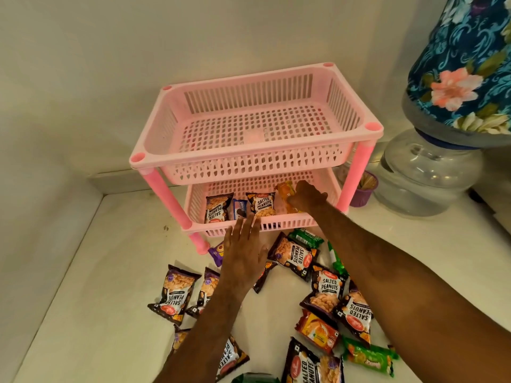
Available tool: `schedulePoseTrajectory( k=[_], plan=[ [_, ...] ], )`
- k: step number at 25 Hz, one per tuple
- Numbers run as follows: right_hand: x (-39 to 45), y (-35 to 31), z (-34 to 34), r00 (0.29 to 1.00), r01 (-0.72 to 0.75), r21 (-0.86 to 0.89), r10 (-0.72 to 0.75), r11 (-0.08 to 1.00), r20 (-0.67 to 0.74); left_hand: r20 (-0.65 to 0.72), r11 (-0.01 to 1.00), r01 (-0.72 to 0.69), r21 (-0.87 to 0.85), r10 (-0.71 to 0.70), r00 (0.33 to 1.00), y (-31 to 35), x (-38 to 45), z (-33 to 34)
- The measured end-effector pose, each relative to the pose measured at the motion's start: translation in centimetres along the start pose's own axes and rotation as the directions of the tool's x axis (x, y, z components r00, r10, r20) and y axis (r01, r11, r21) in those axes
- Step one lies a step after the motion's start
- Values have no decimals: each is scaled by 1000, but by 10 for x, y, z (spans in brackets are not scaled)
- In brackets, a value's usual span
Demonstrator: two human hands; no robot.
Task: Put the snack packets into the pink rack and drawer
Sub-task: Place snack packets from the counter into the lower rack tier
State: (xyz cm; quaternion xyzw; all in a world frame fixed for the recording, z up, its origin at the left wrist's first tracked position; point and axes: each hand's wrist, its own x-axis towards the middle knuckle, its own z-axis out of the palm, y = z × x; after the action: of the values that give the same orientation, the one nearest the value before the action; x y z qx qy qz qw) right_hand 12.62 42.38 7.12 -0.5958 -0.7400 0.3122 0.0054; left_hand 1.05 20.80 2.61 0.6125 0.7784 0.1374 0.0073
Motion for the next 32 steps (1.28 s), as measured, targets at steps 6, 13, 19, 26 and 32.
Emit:
schedulePoseTrajectory(
  k=[6,13,19,26,32],
  plan=[
    [-1,-3,4,998,57,-122,-53,991,30,63,1000,20,5,-20,998,3,-4,2],
    [-47,16,-9,926,271,-56,-276,961,-257,85,997,37,-68,-31,996,4,-7,-2],
    [-126,77,17,907,328,246,-232,912,-351,68,995,59,-77,-54,996,23,-31,6],
    [-147,174,27,955,118,244,-43,962,-295,130,966,78,-248,-46,990,64,-68,40],
    [-143,217,27,947,46,-8,-47,999,-318,259,901,161,-403,-56,964,108,-69,53]
  ],
)
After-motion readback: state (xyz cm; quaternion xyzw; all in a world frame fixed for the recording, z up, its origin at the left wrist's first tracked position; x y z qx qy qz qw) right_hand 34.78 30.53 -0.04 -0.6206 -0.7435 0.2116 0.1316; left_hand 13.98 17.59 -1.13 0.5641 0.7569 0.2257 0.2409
